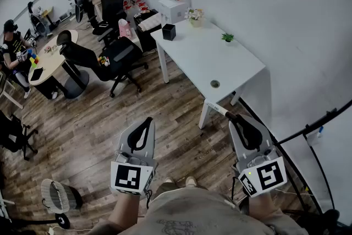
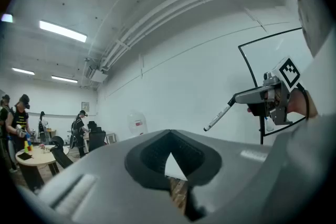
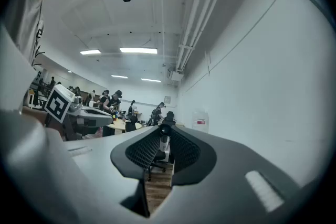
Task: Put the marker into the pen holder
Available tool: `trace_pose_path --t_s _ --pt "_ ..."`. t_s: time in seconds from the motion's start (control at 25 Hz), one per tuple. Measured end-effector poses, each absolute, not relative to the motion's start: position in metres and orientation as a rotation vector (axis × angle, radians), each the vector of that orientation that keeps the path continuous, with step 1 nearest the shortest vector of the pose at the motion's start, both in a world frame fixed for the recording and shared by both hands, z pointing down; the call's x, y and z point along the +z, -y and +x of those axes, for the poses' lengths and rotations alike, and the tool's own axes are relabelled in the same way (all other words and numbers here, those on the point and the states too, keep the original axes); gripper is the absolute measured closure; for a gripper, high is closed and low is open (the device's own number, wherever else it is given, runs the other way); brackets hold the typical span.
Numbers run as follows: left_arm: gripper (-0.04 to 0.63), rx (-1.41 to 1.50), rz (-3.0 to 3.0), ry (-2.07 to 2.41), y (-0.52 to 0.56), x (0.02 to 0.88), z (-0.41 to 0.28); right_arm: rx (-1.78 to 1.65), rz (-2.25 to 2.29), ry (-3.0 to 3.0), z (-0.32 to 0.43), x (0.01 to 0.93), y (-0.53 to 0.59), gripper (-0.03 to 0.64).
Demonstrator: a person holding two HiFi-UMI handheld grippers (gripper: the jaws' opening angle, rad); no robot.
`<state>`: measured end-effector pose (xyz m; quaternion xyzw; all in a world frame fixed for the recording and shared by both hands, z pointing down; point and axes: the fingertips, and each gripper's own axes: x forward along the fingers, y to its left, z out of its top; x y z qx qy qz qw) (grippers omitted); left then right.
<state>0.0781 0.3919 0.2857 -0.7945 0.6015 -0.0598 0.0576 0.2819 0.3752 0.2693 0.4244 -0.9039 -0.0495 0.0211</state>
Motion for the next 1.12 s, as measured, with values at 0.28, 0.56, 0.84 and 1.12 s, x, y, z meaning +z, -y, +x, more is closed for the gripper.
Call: trace_pose_path --t_s 0.28,0.56,0.84,1.12 --pt "0.595 -0.185 -2.417 -1.832 -0.404 0.291 0.088 -0.13 1.315 2.84 0.292 0.268 -0.385 0.522" --pt "0.595 -0.18 -2.425 -1.834 -0.402 0.295 0.095 -0.121 1.295 2.828 0.295 0.276 -0.38 0.522" --pt "0.595 -0.198 -2.42 -1.835 -0.398 0.293 0.094 -0.117 1.298 2.824 0.295 0.276 -0.375 0.522" --pt "0.595 -0.181 -2.431 -1.865 -0.39 0.291 0.094 -0.103 1.282 2.83 0.296 0.28 -0.372 0.522"
